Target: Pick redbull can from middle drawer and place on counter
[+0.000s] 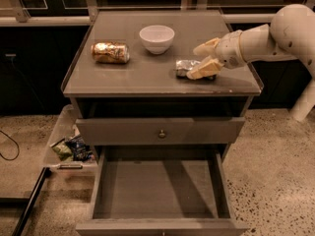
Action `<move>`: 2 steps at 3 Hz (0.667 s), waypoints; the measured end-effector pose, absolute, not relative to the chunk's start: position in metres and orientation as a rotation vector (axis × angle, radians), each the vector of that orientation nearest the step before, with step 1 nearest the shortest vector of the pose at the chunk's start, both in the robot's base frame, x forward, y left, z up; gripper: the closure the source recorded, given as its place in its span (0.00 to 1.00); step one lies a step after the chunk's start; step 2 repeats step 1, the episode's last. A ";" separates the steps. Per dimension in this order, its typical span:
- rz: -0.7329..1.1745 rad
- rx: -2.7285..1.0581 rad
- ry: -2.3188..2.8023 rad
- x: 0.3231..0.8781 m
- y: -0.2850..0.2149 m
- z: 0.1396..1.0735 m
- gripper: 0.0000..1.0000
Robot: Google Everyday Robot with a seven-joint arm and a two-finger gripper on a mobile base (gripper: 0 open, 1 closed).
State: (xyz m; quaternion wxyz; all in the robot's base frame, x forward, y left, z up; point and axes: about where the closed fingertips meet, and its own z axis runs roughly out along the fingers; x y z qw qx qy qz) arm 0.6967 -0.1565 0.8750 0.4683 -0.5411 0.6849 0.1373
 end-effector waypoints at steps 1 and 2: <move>0.337 -1.327 1.680 0.697 -0.157 0.875 0.00; 0.337 -1.327 1.680 0.697 -0.157 0.875 0.00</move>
Offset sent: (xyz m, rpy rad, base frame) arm 0.0000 0.0000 0.0000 0.0000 0.0000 0.0000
